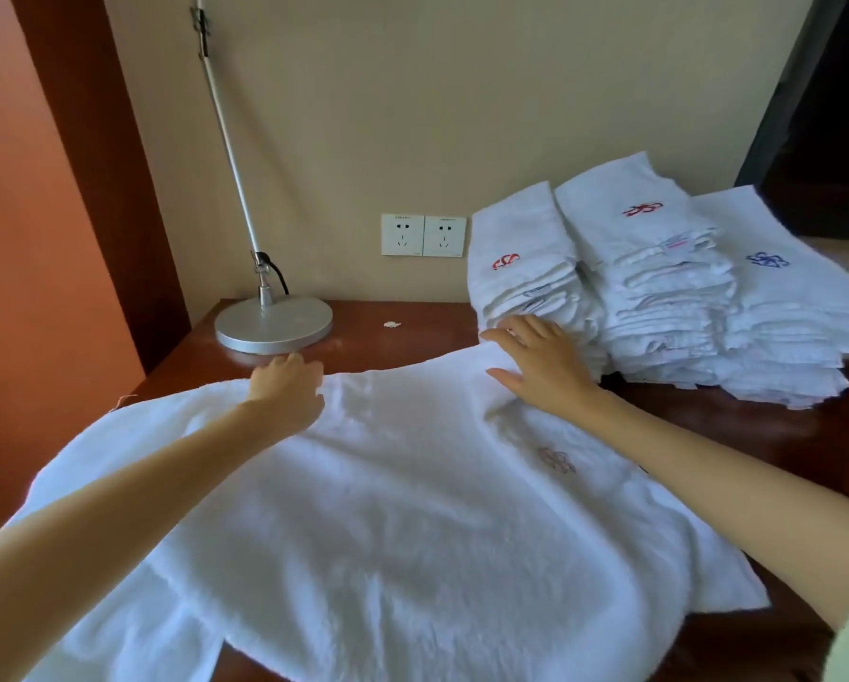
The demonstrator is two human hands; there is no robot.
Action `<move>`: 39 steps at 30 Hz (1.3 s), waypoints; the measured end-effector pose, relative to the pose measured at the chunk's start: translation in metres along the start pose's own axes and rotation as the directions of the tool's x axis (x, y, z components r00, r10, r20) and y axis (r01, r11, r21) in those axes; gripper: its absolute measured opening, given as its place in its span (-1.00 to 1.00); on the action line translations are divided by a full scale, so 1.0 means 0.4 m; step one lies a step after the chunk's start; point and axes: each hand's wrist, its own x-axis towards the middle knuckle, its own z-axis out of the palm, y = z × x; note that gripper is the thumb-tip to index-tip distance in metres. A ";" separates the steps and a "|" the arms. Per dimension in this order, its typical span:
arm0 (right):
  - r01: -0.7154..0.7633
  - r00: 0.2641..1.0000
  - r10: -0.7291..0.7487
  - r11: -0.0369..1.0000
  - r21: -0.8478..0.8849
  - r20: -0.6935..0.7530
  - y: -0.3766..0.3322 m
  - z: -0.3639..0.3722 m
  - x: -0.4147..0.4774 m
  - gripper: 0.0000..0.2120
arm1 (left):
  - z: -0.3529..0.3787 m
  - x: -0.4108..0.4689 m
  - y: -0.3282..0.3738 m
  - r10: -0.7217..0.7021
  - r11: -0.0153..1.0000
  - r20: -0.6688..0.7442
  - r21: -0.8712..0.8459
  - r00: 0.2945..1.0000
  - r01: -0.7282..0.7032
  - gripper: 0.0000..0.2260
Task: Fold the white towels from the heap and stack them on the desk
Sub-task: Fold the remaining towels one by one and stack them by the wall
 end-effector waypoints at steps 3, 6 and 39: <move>-0.082 0.995 0.084 0.996 0.021 -0.060 0.038 -0.061 -0.095 -0.78 | -0.024 -0.037 0.173 0.236 0.962 -0.055 -0.125 0.970 -0.242 -0.70; -0.474 0.855 0.452 0.880 0.031 0.254 0.105 -0.101 -0.197 -0.78 | -0.017 -0.069 0.321 0.364 0.911 -0.043 -0.194 0.931 -0.365 -0.58; -0.884 0.358 0.796 0.457 -0.099 0.488 0.190 -0.192 -0.416 -0.60 | 0.078 -0.133 0.477 0.601 0.772 0.115 -0.340 0.791 -0.537 -0.14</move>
